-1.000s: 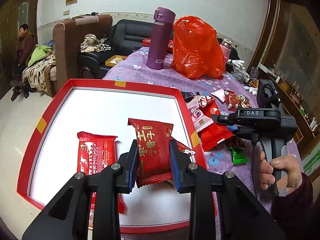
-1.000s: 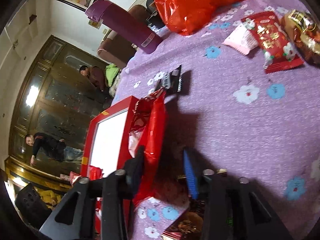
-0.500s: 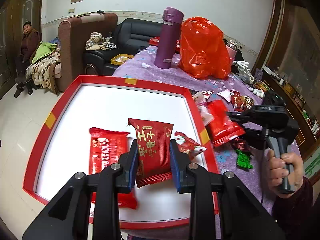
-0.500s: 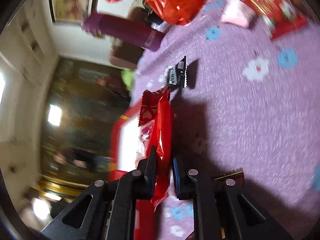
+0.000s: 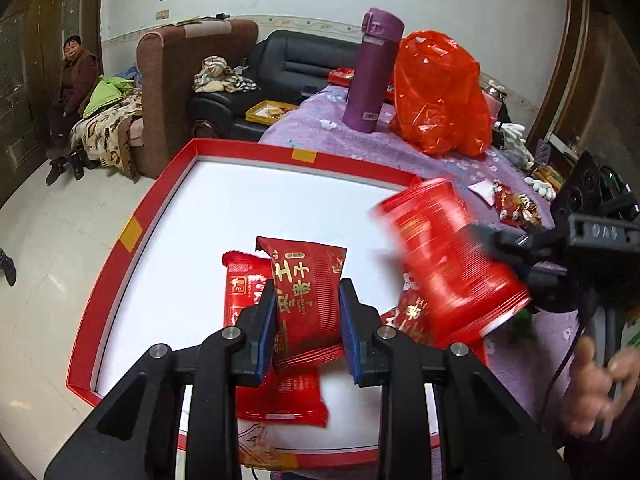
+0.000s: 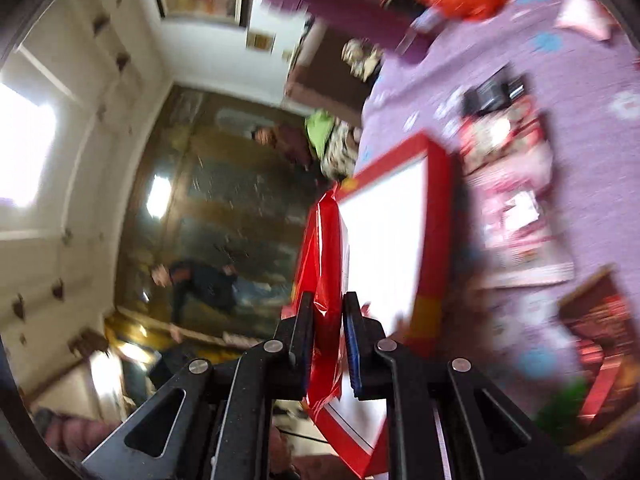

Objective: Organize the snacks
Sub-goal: 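Open the left gripper over the tray while the right gripper releases the wafer bar into it, then grasp the green snack pack on the cloth with the left gripper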

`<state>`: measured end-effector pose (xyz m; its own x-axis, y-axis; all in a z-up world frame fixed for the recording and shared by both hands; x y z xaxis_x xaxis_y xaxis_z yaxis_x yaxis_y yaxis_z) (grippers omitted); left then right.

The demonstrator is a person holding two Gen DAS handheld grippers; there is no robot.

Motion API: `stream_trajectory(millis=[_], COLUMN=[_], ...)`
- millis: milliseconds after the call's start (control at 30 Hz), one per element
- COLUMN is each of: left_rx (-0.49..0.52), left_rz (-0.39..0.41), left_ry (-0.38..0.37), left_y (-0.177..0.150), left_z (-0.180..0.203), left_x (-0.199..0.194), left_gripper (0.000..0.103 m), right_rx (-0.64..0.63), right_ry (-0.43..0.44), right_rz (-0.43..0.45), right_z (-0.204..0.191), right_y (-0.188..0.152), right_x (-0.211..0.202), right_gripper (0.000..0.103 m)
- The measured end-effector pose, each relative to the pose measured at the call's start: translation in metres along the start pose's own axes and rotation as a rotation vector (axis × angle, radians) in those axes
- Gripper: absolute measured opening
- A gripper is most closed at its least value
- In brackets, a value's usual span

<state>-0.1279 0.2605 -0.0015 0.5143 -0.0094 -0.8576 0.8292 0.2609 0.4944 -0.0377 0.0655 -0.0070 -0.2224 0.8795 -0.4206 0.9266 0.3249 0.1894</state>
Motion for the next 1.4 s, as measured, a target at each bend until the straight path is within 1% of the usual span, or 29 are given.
stream_trajectory(millis=[67, 133, 200, 233, 267, 300, 333, 367, 400, 500, 600, 667, 733, 767, 833, 933, 1033, 1100, 1167, 1267, 1300, 1400], left_rx=[-0.001, -0.005, -0.013, -0.018, -0.025, -0.030, -0.036, -0.039, -0.039, -0.010, 0.037, 0.081, 0.123, 0.146, 0.202, 0.277, 0.323, 0.358, 0.398, 0.437, 0.446, 0.458], left_rz=[-0.009, -0.014, -0.016, -0.016, -0.017, -0.018, -0.017, -0.012, -0.003, 0.018, 0.038, 0.048, 0.051, 0.050, 0.051, 0.034, -0.006, -0.034, -0.056, -0.078, -0.089, -0.103], left_ry=[0.012, 0.023, 0.045, 0.056, 0.062, 0.066, 0.075, 0.083, 0.092, 0.106, 0.104, 0.089, 0.076, 0.068, 0.054, 0.037, 0.010, 0.003, 0.006, 0.015, 0.010, 0.010], left_y=[-0.002, -0.003, -0.003, -0.003, -0.002, -0.002, -0.001, 0.000, 0.000, 0.001, 0.001, -0.001, -0.002, -0.003, -0.005, -0.009, -0.014, -0.019, -0.024, -0.032, -0.034, -0.038], left_z=[-0.002, -0.003, -0.005, -0.007, -0.008, -0.009, -0.010, -0.010, -0.009, -0.002, 0.014, 0.030, 0.049, 0.058, 0.080, 0.114, 0.145, 0.165, 0.185, 0.207, 0.213, 0.222], left_x=[0.002, 0.003, 0.003, 0.003, 0.002, 0.002, 0.002, 0.000, -0.001, -0.007, -0.013, -0.016, -0.018, -0.019, -0.019, -0.014, -0.005, 0.003, 0.011, 0.021, 0.024, 0.030], left_gripper=[0.027, 0.028, 0.028, 0.031, 0.034, 0.037, 0.045, 0.052, 0.053, 0.056, 0.060, 0.065, 0.070, 0.072, 0.073, 0.079, 0.080, 0.080, 0.080, 0.080, 0.080, 0.080], right_rx=[-0.029, -0.065, -0.137, -0.170, -0.203, -0.239, -0.266, -0.289, -0.309, -0.342, -0.351, -0.325, -0.289, -0.272, -0.239, -0.186, -0.153, -0.146, -0.135, -0.120, -0.118, -0.093], right_ry=[-0.061, -0.101, -0.153, -0.169, -0.187, -0.208, -0.224, -0.242, -0.263, -0.336, -0.451, -0.522, -0.585, -0.609, -0.653, -0.693, -0.717, -0.715, -0.703, -0.661, -0.649, -0.618], right_rz=[-0.045, -0.072, -0.081, -0.093, -0.098, -0.097, -0.094, -0.088, -0.078, -0.019, 0.086, 0.153, 0.213, 0.233, 0.269, 0.319, 0.342, 0.354, 0.380, 0.420, 0.425, 0.402], right_z=[-0.006, -0.014, -0.028, -0.035, -0.043, -0.049, -0.052, -0.054, -0.056, -0.054, -0.035, -0.020, 0.000, 0.008, 0.025, 0.048, 0.063, 0.073, 0.080, 0.091, 0.095, 0.104], right_y=[0.000, -0.003, -0.009, -0.009, -0.008, -0.009, -0.013, -0.018, -0.019, -0.018, -0.024, -0.021, -0.024, -0.024, -0.031, -0.046, -0.057, -0.059, -0.062, -0.066, -0.067, -0.068], right_x=[0.028, 0.048, 0.059, 0.064, 0.068, 0.069, 0.066, 0.062, 0.057, 0.030, -0.024, -0.056, -0.093, -0.105, -0.137, -0.180, -0.207, -0.224, -0.232, -0.244, -0.246, -0.246], right_gripper=[0.014, 0.017, 0.018, 0.021, 0.030, 0.037, 0.052, 0.061, 0.062, 0.063, 0.071, 0.076, 0.078, 0.080, 0.082, 0.087, 0.087, 0.087, 0.087, 0.087, 0.088, 0.088])
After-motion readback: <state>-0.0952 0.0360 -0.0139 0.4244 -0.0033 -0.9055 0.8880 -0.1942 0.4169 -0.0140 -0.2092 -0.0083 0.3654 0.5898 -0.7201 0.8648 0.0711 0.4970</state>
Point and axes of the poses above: each gripper's, at about its wrist camera, not at the fingertips, and x roughly the way its jaws point, z to its right, y to its top, the point moved 7 cm from there along x, roughly the way its jaws point, and after that the axes turned 14 degrees about -z, right-handed, at the moved point
